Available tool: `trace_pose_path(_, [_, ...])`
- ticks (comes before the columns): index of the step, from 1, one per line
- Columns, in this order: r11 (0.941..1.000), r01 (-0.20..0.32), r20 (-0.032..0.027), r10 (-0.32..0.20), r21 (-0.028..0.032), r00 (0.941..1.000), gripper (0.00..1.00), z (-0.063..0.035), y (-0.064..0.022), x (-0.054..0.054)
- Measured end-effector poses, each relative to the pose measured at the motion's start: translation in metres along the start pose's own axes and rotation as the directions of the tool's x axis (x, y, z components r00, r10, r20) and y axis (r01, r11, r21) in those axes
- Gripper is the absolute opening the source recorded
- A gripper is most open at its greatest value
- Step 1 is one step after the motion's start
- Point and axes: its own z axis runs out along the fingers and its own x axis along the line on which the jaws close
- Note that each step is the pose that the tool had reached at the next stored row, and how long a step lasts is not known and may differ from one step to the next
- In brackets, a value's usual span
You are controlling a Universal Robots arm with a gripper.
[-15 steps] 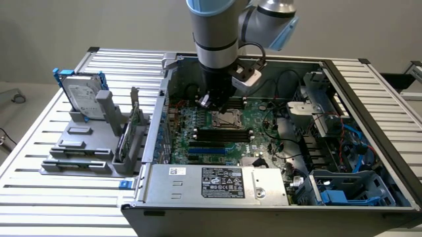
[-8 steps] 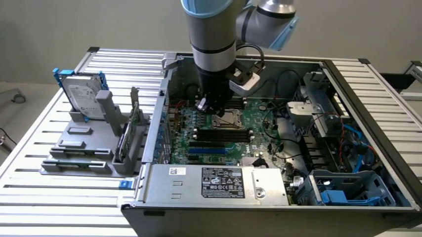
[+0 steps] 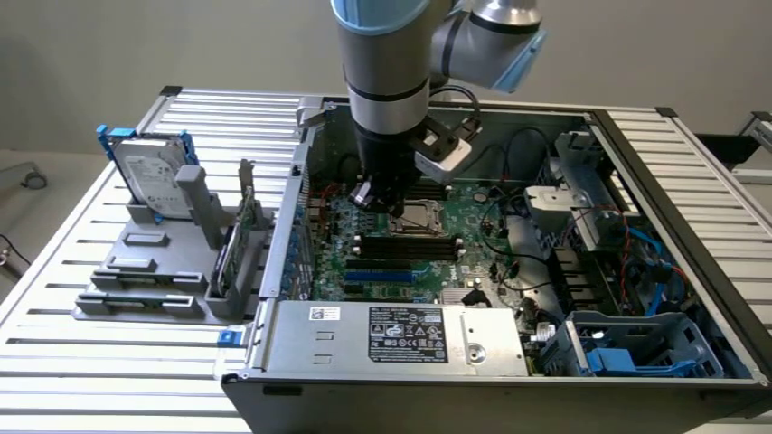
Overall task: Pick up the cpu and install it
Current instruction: 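Install the first cpu locking lever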
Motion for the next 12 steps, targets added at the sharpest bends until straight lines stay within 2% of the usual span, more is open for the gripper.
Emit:
trace_pose_path(1, [1.0, -0.001, 0.0025, 0.001, 0.0031, 1.0, 0.11, -0.0002, 0.0011, -0.0004])
trace_pose_path(3, [0.9999, -0.002, 0.0036, 0.002, 0.0109, 1.0, 0.11, -0.0009, 0.0041, 0.0])
trace_pose_path(6, [0.9995, -0.006, -0.0029, 0.006, 0.0298, 1.0, 0.11, -0.0009, 0.0065, 0.0006])
trace_pose_path(7, [0.9992, -0.008, -0.0022, 0.008, 0.0384, 1.0, 0.11, -0.001, 0.007, 0.0002])
trace_pose_path(8, [0.9989, -0.009, 0.0022, 0.009, 0.0456, 1.0, 0.11, -0.001, 0.0073, -0.0002])
trace_pose_path(10, [0.9983, -0.012, 0.0116, 0.012, 0.0565, 0.9999, 0.11, -0.0009, 0.008, -0.0007])
trace_pose_path(12, [0.9979, -0.014, 0.0129, 0.013, 0.0629, 0.9998, 0.11, -0.0003, 0.0091, -0.0005])
